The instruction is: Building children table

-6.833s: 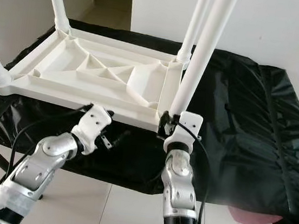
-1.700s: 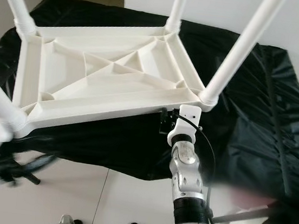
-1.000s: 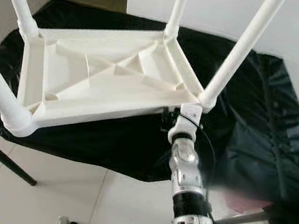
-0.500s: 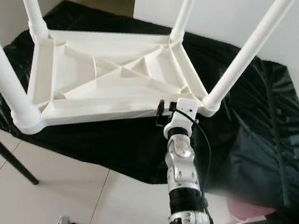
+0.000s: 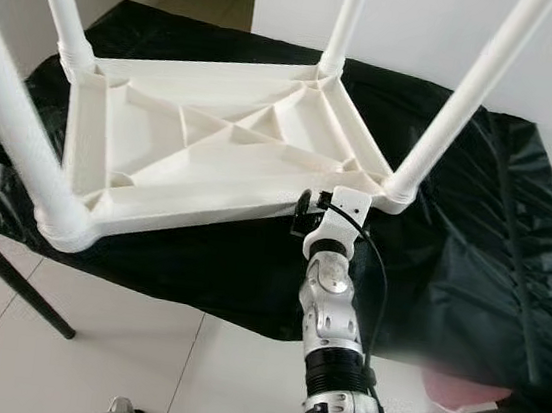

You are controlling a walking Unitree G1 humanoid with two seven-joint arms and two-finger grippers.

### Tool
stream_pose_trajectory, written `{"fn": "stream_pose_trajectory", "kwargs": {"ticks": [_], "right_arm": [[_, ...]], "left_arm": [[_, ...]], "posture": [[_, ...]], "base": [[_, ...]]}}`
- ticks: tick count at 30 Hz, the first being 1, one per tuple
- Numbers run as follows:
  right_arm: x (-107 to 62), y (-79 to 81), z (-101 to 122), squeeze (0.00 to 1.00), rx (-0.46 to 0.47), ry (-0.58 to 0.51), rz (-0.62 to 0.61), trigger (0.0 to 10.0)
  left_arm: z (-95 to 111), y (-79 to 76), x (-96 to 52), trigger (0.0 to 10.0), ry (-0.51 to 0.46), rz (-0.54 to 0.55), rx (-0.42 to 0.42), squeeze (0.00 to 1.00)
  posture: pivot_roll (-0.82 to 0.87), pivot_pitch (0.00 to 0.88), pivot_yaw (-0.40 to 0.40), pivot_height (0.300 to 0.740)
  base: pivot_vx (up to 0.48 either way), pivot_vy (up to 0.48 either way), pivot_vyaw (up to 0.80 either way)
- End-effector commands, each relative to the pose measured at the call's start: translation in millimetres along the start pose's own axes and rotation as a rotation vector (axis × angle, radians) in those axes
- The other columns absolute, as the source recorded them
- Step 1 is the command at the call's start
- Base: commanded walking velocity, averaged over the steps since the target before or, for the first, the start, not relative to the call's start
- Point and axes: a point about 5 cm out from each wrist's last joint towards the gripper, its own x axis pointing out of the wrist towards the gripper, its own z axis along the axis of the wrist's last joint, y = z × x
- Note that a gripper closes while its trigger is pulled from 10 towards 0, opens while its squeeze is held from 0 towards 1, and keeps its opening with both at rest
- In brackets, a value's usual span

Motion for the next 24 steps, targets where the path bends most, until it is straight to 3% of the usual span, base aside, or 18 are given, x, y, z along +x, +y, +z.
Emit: {"fn": "stream_pose_trajectory", "kwargs": {"ticks": [1, 7, 13, 17, 20, 24], "right_arm": [[-0.6, -3.2, -15.9, 0.0, 0.053, 0.083, -0.004, 10.0], [9.2, -9.4, -24.3, 0.0, 0.143, 0.167, 0.004, 10.0], [24.9, -14.0, -24.2, 0.0, 0.185, 0.229, 0.047, 10.0], [27.3, -12.4, -23.4, 0.0, 0.193, 0.235, 0.069, 10.0], [32.7, -4.4, -21.4, 0.0, 0.191, 0.26, 0.187, 10.0], [37.1, -1.0, -17.7, 0.0, 0.114, 0.254, 0.264, 10.0]], "left_arm": [[-9.5, -32.8, 2.6, 10.0, 0.027, -0.202, -0.043, 0.0], [-19.5, -64.6, -3.3, 10.0, 0.065, -0.34, -0.092, 0.0], [-25.3, -112.9, -11.7, 10.0, 0.086, -0.502, -0.204, 0.0], [-25.4, -119.9, -12.8, 10.0, 0.091, -0.516, -0.225, 0.0], [-20.5, -140.4, -15.7, 10.0, 0.089, -0.568, -0.245, 0.0], [-14.0, -147.2, -12.4, 10.0, 0.067, -0.557, -0.244, 0.0]], "posture": [[0.09, 0.134, -0.029, 0.74], [0.09, 0.137, -0.034, 0.74], [0.1, 0.138, -0.035, 0.74], [0.1, 0.138, -0.035, 0.74], [0.09, 0.139, -0.028, 0.74], [0.09, 0.134, -0.029, 0.74]], "base": [[0.0, 0.0, 0.0], [0.0, 0.0, 0.0], [0.0, 0.0, 0.0], [0.0, 0.0, 0.0], [0.0, 0.0, 0.0], [0.0, 0.0, 0.0]]}}
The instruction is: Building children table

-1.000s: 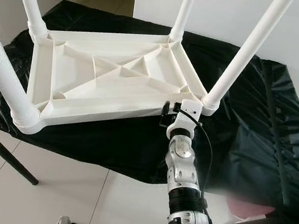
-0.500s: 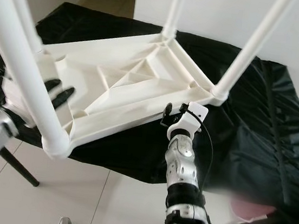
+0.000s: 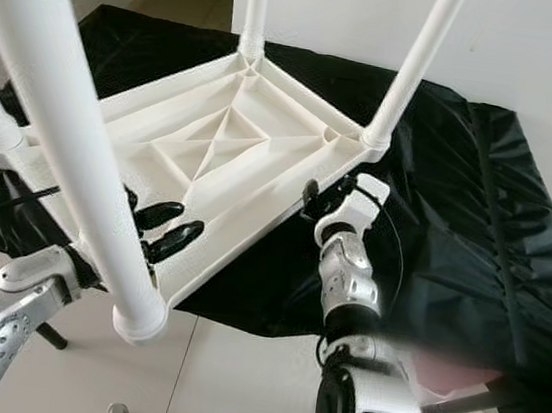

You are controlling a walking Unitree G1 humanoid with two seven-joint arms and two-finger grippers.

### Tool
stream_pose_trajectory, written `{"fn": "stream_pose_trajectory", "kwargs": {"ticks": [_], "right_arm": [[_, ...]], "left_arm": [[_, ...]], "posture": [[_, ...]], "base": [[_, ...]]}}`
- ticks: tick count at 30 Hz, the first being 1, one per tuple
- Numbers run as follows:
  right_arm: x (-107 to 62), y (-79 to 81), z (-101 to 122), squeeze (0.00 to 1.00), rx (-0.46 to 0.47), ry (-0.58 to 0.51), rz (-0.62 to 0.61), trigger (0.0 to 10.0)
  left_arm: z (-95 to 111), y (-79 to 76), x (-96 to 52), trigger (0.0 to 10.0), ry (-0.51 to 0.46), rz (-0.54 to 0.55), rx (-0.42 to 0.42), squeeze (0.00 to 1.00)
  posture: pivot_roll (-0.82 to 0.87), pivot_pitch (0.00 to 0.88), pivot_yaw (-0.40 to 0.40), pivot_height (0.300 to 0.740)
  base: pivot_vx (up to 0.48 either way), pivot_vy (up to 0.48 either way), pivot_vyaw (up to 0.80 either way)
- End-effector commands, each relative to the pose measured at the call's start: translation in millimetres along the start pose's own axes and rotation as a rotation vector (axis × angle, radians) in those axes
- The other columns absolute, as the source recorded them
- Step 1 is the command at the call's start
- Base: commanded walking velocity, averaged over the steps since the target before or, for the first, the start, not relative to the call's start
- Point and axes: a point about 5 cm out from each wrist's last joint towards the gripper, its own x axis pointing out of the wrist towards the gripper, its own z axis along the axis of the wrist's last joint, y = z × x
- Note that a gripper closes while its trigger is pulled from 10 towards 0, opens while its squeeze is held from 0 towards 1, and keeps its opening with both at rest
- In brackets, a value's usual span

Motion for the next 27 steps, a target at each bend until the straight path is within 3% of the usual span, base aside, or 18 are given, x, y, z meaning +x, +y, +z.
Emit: {"fn": "stream_pose_trajectory", "kwargs": {"ticks": [1, 4, 6, 11, 15, 16, 24, 25, 26, 27], "right_arm": [[-1.1, 8.9, -20.4, 0.0, -0.036, 0.088, 0.049, 10.0], [0.1, 4.7, -14.6, 0.0, -0.076, 0.051, 0.019, 10.0], [-1.2, -4.6, 0.9, 0.0, -0.132, -0.07, -0.056, 10.0], [-9.2, -16.2, 15.2, 0.0, -0.16, -0.212, -0.128, 10.0], [-21.3, -25.5, 20.0, 0.0, -0.159, -0.302, -0.14, 10.0], [-33.1, -30.2, 21.2, 0.0, -0.179, -0.346, -0.141, 10.0], [-51.4, -30.3, 17.2, 0.0, -0.226, -0.384, -0.126, 10.0], [-56.3, -29.5, 15.9, 0.0, -0.227, -0.383, -0.116, 10.0], [-59.7, -29.0, 15.1, 0.0, -0.225, -0.381, -0.109, 10.0], [-62.2, -28.4, 13.8, 0.0, -0.221, -0.372, -0.097, 10.0]], "left_arm": [[0.6, -12.3, 4.4, 10.0, -0.002, -0.092, -0.011, 0.0], [1.2, -9.6, 6.5, 10.0, -0.006, -0.065, -0.004, 0.0], [0.4, -0.6, 8.4, 10.0, -0.008, -0.006, 0.015, 0.0], [1.6, 12.3, 6.1, 10.0, -0.015, 0.064, 0.033, 0.0], [2.6, 26.1, -2.6, 10.0, -0.005, 0.111, 0.05, 0.0], [0.3, 39.3, -11.6, 10.0, 0.022, 0.137, 0.072, 0.0], [-9.3, 47.3, -21.0, 10.0, 0.099, 0.104, 0.132, 0.0], [-13.9, 43.5, -22.6, 10.0, 0.127, 0.053, 0.135, 0.6], [-17.1, 40.7, -23.8, 10.0, 0.147, 0.017, 0.136, 0.6], [-20.8, 37.6, -25.3, 10.0, 0.17, -0.023, 0.115, 1.0]], "posture": [[0.09, 0.134, -0.029, 0.74], [0.1, 0.131, -0.032, 0.74], [0.1, 0.126, -0.039, 0.74], [0.09, 0.127, -0.045, 0.74], [0.08, 0.119, -0.045, 0.74], [0.08, 0.123, -0.046, 0.74], [0.08, 0.124, -0.04, 0.74], [0.07, 0.129, -0.037, 0.74], [0.07, 0.129, -0.037, 0.74], [0.07, 0.133, -0.033, 0.74]], "base": [[0.0, 0.0, 0.0], [0.0, 0.0, 0.0], [0.0, 0.0, 0.0], [0.0, 0.0, 0.0], [0.0, 0.0, 0.0], [0.0, 0.0, 0.0], [0.0, 0.0, 0.0], [0.0, 0.0, 0.0], [0.0, 0.0, 0.0], [0.0, 0.0, 0.0]]}}
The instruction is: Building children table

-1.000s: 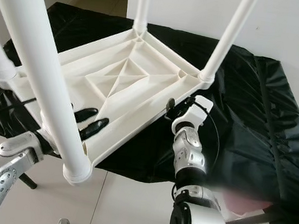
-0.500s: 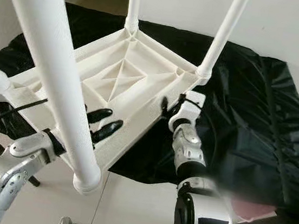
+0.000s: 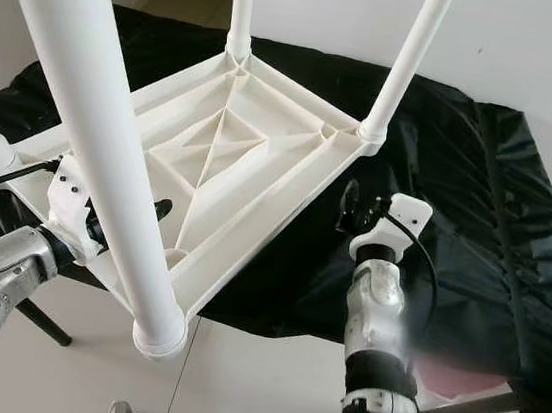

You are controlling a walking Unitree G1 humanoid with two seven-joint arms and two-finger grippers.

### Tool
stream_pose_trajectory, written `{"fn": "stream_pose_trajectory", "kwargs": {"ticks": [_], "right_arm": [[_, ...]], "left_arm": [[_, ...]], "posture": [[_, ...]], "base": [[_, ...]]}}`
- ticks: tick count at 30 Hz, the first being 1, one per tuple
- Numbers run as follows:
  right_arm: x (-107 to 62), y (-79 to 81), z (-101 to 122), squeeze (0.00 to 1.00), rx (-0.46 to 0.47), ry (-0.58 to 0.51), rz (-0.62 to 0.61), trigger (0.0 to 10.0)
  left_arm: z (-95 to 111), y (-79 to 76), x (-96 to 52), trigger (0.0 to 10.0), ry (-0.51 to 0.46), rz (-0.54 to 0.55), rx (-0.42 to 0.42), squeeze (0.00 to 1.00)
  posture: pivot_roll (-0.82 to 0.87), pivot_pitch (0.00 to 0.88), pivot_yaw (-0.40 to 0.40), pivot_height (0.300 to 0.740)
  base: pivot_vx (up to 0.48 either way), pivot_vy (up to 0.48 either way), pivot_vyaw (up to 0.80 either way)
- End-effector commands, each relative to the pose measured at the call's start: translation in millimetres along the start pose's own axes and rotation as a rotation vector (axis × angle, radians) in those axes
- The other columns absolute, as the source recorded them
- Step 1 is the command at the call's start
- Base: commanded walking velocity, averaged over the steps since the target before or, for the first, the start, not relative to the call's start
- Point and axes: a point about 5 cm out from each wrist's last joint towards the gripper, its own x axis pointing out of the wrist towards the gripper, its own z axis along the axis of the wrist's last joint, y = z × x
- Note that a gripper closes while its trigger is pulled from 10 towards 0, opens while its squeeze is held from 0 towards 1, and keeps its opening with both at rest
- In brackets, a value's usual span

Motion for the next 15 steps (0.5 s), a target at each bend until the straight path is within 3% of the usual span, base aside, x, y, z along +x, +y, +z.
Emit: {"fn": "stream_pose_trajectory", "kwargs": {"ticks": [1, 5, 10, 11, 15], "right_arm": [[-4.3, -0.4, -1.3, 0.0, 0.008, 0.022, 0.011, 10.0], [-11.2, -5.7, 1.3, 0.0, -0.014, 0.032, 0.008, 10.0], [-12.2, -8.2, 3.2, 0.0, -0.021, 0.035, 0.005, 10.0], [-12.8, -10.4, 4.7, 0.0, -0.03, 0.035, 0.004, 10.0], [-15.0, -15.2, 7.0, 0.0, -0.047, 0.047, -0.001, 10.0]], "left_arm": [[-8.3, -15.5, -1.8, 10.0, 0.042, -0.235, -0.023, 1.0], [-12.6, -15.1, -4.7, 10.0, 0.084, -0.31, 0.028, 1.0], [-15.0, -11.0, -6.3, 10.0, 0.107, -0.327, 0.066, 1.0], [-14.7, -7.4, -9.8, 10.0, 0.119, -0.35, 0.066, 0.0], [-12.0, 1.2, -17.4, 10.0, 0.145, -0.389, 0.056, 0.0]], "posture": [[0.07, 0.133, -0.033, 0.74], [0.05, 0.139, -0.017, 0.74], [0.05, 0.139, -0.017, 0.74], [0.05, 0.139, -0.017, 0.74], [0.04, 0.135, -0.007, 0.74]], "base": [[0.0, 0.0, 0.0], [0.0, 0.0, 0.0], [0.0, 0.0, 0.0], [0.0, 0.0, 0.0], [0.0, 0.0, 0.0]]}}
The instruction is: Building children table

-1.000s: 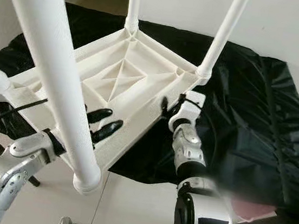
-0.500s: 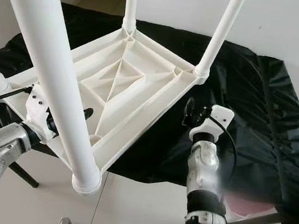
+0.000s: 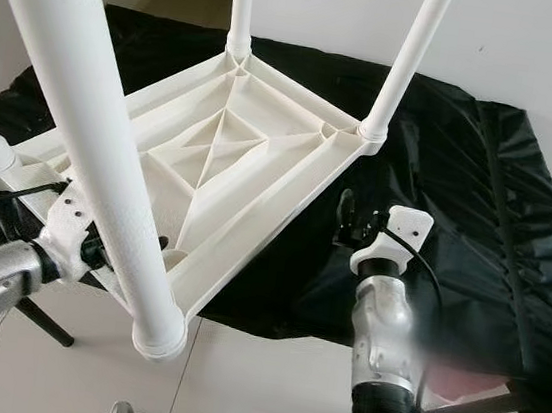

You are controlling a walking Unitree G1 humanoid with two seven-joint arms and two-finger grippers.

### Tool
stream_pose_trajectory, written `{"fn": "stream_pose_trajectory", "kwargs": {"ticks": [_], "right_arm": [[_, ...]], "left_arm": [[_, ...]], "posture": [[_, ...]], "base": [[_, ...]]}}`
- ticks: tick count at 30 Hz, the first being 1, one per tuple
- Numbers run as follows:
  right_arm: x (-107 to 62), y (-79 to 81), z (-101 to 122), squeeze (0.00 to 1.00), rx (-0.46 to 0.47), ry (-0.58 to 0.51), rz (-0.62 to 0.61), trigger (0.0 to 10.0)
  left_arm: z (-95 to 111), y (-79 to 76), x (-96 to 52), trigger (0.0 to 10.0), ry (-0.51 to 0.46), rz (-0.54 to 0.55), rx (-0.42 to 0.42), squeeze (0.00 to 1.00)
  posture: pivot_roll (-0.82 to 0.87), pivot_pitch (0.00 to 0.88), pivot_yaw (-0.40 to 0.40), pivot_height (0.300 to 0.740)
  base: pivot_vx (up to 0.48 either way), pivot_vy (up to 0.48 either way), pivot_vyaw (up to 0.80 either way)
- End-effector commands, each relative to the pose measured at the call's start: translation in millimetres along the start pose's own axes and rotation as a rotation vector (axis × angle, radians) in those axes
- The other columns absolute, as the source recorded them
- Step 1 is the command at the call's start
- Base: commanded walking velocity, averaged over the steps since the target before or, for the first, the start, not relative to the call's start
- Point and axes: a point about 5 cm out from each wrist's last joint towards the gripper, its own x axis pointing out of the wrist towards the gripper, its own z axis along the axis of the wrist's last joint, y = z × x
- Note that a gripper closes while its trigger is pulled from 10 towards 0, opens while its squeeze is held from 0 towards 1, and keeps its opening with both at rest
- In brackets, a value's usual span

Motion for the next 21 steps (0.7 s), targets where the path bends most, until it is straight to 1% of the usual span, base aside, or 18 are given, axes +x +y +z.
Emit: {"fn": "stream_pose_trajectory", "kwargs": {"ticks": [1, 2, 5, 7, 10, 13, 14, 17, 19, 21], "right_arm": [[-2.9, -3.7, -3.9, 0.0, -0.01, 0.029, -0.008, 10.0], [-3.3, -4.8, -4.3, 0.0, -0.012, 0.032, -0.009, 10.0], [-5.5, -4.1, -4.4, 0.0, -0.014, 0.041, -0.001, 10.0], [-5.8, -3.8, -4.5, 0.0, -0.015, 0.044, 0.002, 10.0], [-7.4, -3.1, -5.6, 0.0, -0.02, 0.05, 0.01, 10.0], [-7.6, -1.5, -5.9, 0.0, -0.022, 0.054, 0.016, 10.0], [-7.4, -0.2, -5.6, 0.0, -0.023, 0.056, 0.021, 10.0], [-7.4, 0.0, -5.5, 0.0, -0.023, 0.056, 0.022, 10.0], [-5.8, 1.5, -4.4, 0.0, -0.023, 0.052, 0.027, 10.0], [-4.9, 1.8, -3.6, 0.0, -0.025, 0.051, 0.027, 10.0]], "left_arm": [[-2.3, -2.9, -3.6, 10.0, 0.013, -0.107, -0.023, 0.0], [-1.1, -1.3, -7.1, 10.0, 0.018, -0.116, -0.009, 0.0], [0.5, -1.2, -14.5, 10.0, 0.032, -0.156, -0.007, 0.0], [0.6, -1.3, -15.7, 10.0, 0.036, -0.166, -0.008, 0.0], [3.2, 1.7, -18.9, 10.0, 0.049, -0.165, 0.03, 0.0], [1.9, 3.2, -18.2, 10.0, 0.067, -0.17, 0.061, 0.0], [0.0, 4.9, -18.1, 10.0, 0.08, -0.187, 0.068, 0.0], [-0.4, 5.4, -18.3, 10.0, 0.082, -0.194, 0.069, 0.0], [-6.8, 12.7, -14.0, 10.0, 0.125, -0.174, 0.115, 0.0], [-10.4, 18.2, -10.7, 10.0, 0.151, -0.163, 0.125, 0.0]], "posture": [[0.04, 0.135, -0.008, 0.74], [0.04, 0.134, -0.006, 0.74], [0.04, 0.13, -0.003, 0.74], [0.04, 0.13, -0.003, 0.74], [0.04, 0.125, -0.001, 0.74], [0.05, 0.124, -0.002, 0.74], [0.05, 0.124, -0.002, 0.74], [0.05, 0.124, -0.002, 0.74], [0.04, 0.126, 0.001, 0.74], [0.04, 0.126, 0.004, 0.74]], "base": [[0.0, 0.0, 0.0], [0.0, 0.0, 0.0], [0.0, 0.0, 0.0], [0.0, 0.0, 0.0], [0.0, 0.0, 0.0], [0.0, 0.0, 0.0], [0.0, 0.0, 0.0], [0.0, 0.0, 0.0], [0.0, 0.0, 0.0], [0.0, 0.0, 0.0]]}}
